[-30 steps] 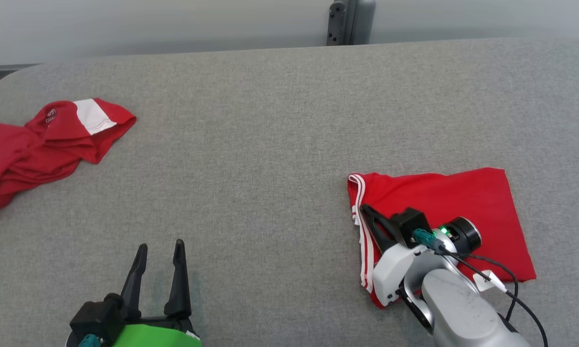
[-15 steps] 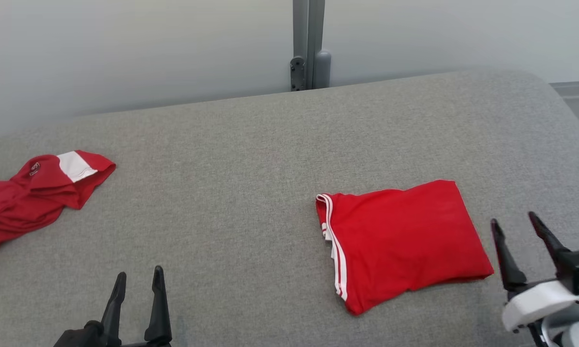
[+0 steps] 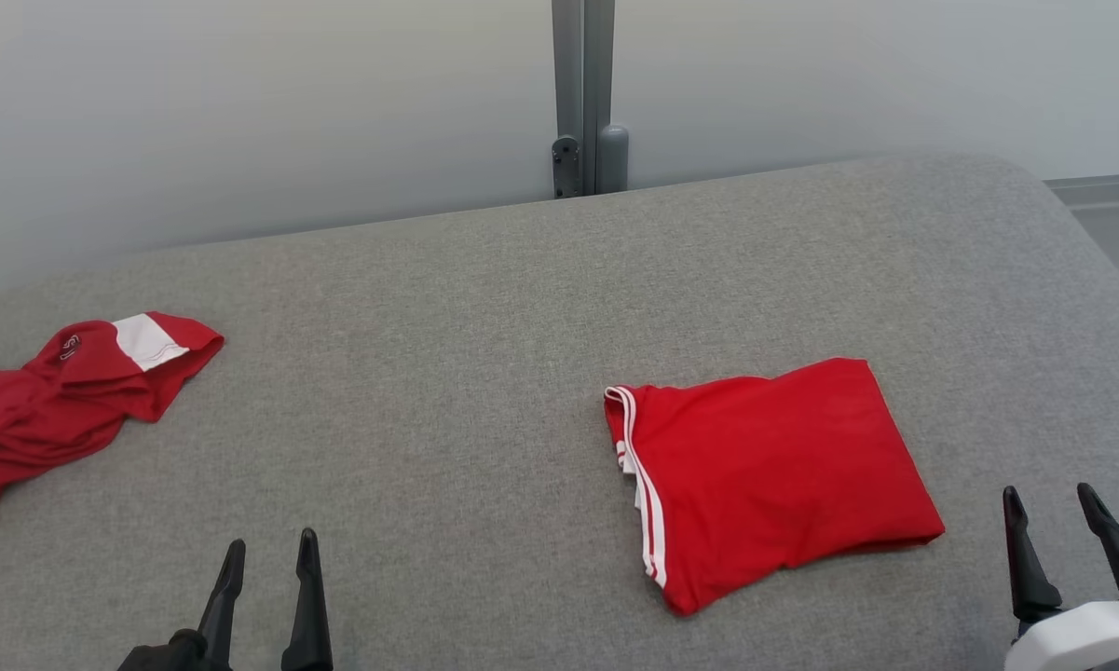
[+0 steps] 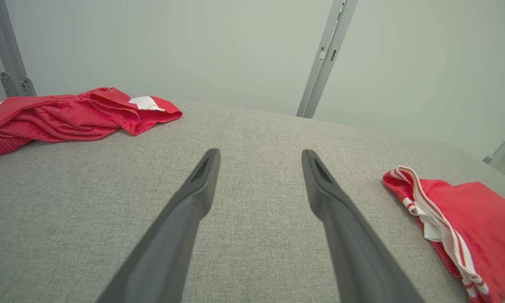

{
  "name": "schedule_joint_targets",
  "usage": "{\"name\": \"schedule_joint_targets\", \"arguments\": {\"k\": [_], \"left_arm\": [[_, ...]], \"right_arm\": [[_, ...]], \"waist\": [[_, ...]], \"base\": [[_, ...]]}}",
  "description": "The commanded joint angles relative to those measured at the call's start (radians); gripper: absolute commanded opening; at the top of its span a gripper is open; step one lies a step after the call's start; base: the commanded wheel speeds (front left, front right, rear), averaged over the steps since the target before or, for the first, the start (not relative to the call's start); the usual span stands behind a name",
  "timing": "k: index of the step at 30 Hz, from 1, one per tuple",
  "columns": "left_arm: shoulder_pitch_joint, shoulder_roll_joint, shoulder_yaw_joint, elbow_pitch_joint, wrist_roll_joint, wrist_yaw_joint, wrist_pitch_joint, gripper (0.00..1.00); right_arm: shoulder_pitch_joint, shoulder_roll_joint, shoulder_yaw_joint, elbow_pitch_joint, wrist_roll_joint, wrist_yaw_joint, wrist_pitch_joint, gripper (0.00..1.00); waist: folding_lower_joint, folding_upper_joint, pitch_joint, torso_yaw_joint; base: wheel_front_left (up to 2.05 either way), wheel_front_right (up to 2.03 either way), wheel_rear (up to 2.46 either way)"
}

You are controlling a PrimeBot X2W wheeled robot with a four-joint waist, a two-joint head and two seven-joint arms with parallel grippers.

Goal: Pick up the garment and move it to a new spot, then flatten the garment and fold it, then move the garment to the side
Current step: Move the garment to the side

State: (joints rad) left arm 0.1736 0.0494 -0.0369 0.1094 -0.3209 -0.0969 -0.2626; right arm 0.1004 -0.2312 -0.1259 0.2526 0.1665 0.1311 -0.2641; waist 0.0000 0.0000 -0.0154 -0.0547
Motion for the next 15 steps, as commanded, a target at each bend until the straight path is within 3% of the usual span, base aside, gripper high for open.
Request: {"name": "schedule_joint_targets", "arguments": {"k": [1,5,9,15], "left_arm": [[0.011,0.002,0.000,0.001,0.006,-0.004,-0.003,1.00],[-0.006,0.002,-0.011,0.000,0.011,-0.007,-0.003,1.00],[-0.047,0.002,-0.022,-0.006,0.015,-0.010,-0.003,1.00],[-0.104,0.002,-0.051,0.008,0.023,-0.019,-0.003,1.00]], "right_arm": [[-0.019,-0.001,0.016,-0.001,0.019,-0.001,0.000,1.00],[-0.108,-0.051,0.127,0.080,0.157,-0.001,0.041,1.00],[-0.245,-0.104,0.199,0.135,0.306,-0.001,0.266,1.00],[-0.416,-0.127,0.263,0.259,0.410,-0.001,0.524,1.00]], "waist": [[0.0000,0.0000,0.005,0.006],[0.0000,0.0000,0.030,0.029],[0.0000,0.0000,0.107,0.041],[0.0000,0.0000,0.189,0.078]], "base": [[0.00,0.00,0.00],[0.00,0.00,0.00],[0.00,0.00,0.00],[0.00,0.00,0.00]]}}
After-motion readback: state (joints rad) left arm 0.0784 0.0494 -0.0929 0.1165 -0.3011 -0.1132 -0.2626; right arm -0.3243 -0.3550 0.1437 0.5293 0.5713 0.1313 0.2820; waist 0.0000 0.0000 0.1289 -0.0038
